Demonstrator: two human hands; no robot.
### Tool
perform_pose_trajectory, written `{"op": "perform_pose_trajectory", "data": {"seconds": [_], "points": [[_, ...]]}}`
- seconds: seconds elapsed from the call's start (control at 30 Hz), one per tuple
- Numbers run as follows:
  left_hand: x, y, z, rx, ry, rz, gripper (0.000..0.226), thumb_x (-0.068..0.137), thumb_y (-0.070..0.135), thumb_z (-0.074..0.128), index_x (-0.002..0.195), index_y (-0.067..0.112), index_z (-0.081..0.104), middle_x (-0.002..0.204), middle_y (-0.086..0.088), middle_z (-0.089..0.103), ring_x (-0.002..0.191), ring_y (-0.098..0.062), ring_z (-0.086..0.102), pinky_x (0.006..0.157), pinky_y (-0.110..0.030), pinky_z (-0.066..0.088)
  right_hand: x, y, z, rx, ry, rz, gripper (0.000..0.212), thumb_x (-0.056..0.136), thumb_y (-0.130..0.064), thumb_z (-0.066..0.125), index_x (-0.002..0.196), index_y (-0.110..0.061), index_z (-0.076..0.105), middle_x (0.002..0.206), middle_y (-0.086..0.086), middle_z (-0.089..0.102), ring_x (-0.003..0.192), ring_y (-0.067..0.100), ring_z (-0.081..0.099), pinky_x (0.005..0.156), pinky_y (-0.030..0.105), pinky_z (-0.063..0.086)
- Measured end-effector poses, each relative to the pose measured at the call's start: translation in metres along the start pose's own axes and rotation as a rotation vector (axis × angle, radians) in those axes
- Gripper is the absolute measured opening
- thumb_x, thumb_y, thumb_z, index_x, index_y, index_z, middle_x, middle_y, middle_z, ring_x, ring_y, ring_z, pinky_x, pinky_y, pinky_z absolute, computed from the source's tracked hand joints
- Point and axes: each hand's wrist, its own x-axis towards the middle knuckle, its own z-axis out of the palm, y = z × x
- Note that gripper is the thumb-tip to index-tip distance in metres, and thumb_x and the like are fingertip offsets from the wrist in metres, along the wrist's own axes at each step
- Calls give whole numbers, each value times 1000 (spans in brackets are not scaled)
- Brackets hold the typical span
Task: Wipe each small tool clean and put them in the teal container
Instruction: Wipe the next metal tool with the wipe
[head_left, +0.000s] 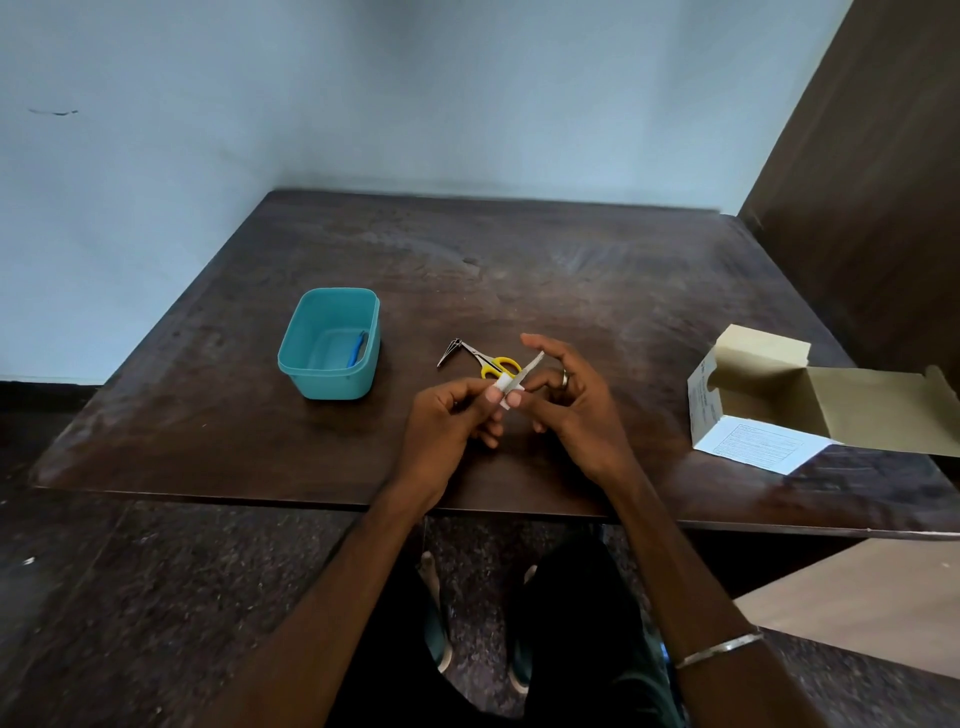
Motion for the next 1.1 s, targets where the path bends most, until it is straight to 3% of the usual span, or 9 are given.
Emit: {"op": "perform_pose_trajectory", "data": {"seconds": [0.13,0.23,0.37,0.47,0.6,0.77,0.93,1.1], "points": [[2,-1,-3,-7,-5,-35,20,97,13,57,101,-2,71,74,-13,64,65,-23,60,56,-30,54,0,-1,-1,4,-23,-3,61,81,4,75,135,-15,55,75,-3,68,58,9,55,52,24,48],[4,3,-8,-36,-93,-101,17,96,11,58,95,1,72,71,-10,63,63,-22,61,56,-29,53,0,0,-2,5,-73,-15,53,81,3,76,129,-17,62,75,-9,64,62,12,53,55,26,47],[7,11,-15,-79,-203,-220,14,94,10,59,92,2,70,72,-10,62,61,-19,60,55,-28,54,-1,1,-5,-9,-148,-30,50,80,0,77,127,-15,65,100,5,70,84,18,61,71,30,49],[9,16,-16,-74,-258,-269,15,93,10,59,96,-2,68,73,-11,62,60,-17,59,54,-26,54,-1,1,-8,-23,-194,-51,43,79,2,77,120,-8,68,116,6,72,108,18,65,88,28,49],[11,17,-19,-77,-278,-320,28,87,13,64,106,-7,66,76,-13,63,62,-16,60,54,-25,54,-3,-3,-7,-31,-210,-60,31,77,10,75,105,-2,72,98,-1,75,92,10,68,82,20,50],[11,14,-19,-100,-235,-286,16,90,7,62,103,0,68,74,-12,63,60,-16,61,54,-25,54,-3,-1,-5,-9,-143,-40,14,77,7,76,89,0,73,97,8,75,83,11,69,73,20,51],[10,13,-15,-173,-161,-238,33,78,11,69,109,4,61,68,-10,66,55,-19,62,50,-29,54,-3,0,-2,21,-126,-45,7,77,13,73,82,15,68,78,-2,71,67,3,65,59,14,47],[3,8,-12,-108,-97,-120,21,83,16,68,99,1,67,75,-14,69,61,-22,64,55,-30,56,-1,3,-2,4,-43,59,8,79,0,77,82,5,71,73,6,73,61,13,61,54,27,45]]}}
